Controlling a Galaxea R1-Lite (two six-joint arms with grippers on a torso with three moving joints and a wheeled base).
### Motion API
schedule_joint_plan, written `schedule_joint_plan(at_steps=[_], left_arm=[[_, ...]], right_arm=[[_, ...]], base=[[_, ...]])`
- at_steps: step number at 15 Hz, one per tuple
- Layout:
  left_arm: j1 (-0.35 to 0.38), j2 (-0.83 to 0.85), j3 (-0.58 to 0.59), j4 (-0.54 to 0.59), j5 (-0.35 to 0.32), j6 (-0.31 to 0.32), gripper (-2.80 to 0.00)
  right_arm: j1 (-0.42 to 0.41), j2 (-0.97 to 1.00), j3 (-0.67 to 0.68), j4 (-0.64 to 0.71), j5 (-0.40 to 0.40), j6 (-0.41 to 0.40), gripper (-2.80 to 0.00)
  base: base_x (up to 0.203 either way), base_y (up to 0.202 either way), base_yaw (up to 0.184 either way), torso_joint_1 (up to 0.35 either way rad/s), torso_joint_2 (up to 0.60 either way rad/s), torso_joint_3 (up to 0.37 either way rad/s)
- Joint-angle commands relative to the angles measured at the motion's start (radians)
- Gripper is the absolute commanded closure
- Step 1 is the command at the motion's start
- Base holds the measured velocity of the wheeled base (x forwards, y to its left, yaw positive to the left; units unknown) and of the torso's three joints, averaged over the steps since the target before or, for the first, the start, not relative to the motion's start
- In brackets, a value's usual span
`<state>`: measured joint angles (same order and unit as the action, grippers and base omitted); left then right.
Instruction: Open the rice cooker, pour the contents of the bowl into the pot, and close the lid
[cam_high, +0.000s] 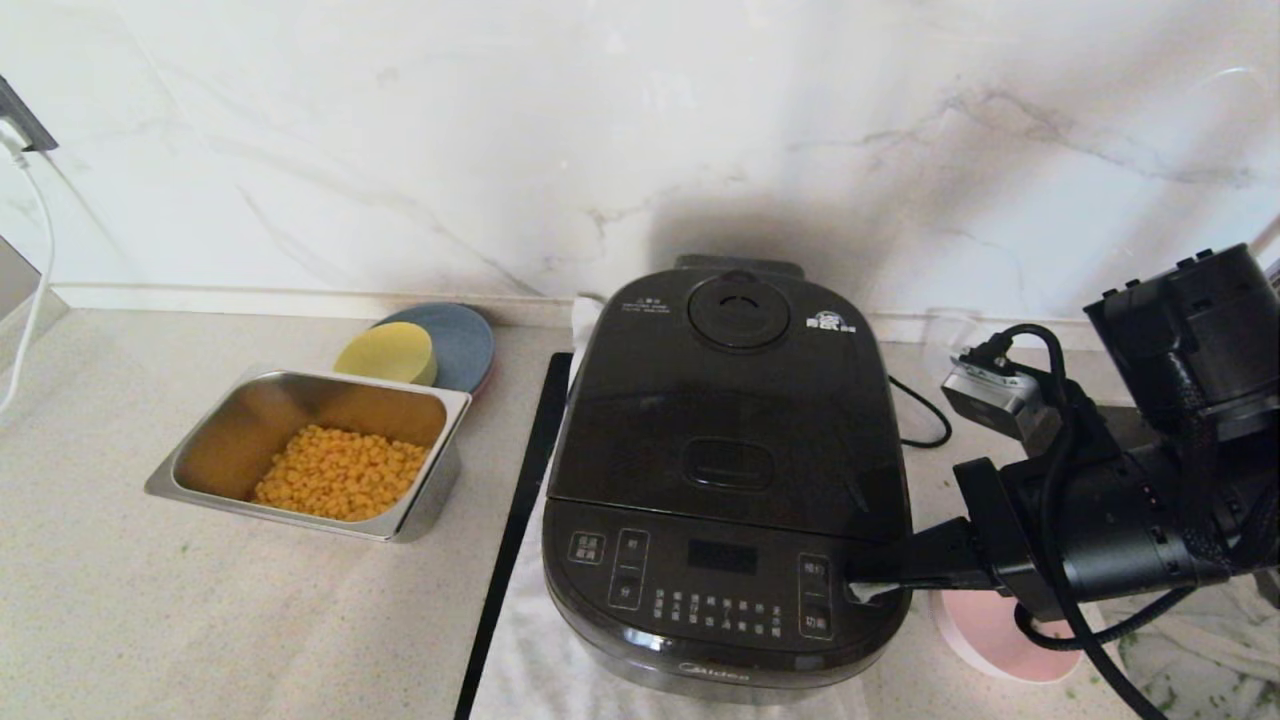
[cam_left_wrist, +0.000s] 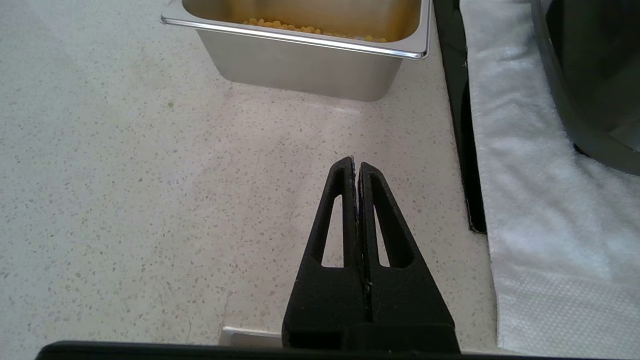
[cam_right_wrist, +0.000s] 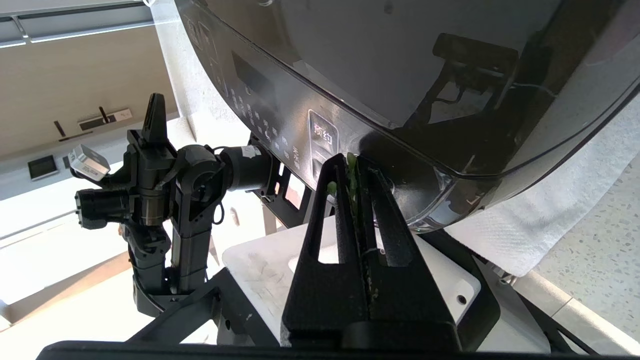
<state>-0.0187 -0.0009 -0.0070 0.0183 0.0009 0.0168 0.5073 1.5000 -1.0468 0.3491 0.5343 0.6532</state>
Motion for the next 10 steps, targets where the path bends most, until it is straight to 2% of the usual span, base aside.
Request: schedule_joint_plan(at_steps=[1,5,10], left_arm=[[0.0,-0.002,0.0,0.0,0.001,0.0,0.0],[0.0,-0.002,-0.001,0.0,0.001,0.0,0.0],[0.0,-0.002,-0.001,0.0,0.001,0.0,0.0]], right_arm=[[0.0,-0.004,0.0,0.004,0.003,0.004,0.0],[-0.001,-0.045,-0.029,0.004,0.003,0.016,0.0],[-0.001,-0.162,-0.115,0.01,0.002,0.089,0.0]], base=[[0.0,0.0,0.0,0.0,0.0,0.0],[0.0,0.0,0.0,0.0,0.0,0.0],[0.0,0.0,0.0,0.0,0.0,0.0]])
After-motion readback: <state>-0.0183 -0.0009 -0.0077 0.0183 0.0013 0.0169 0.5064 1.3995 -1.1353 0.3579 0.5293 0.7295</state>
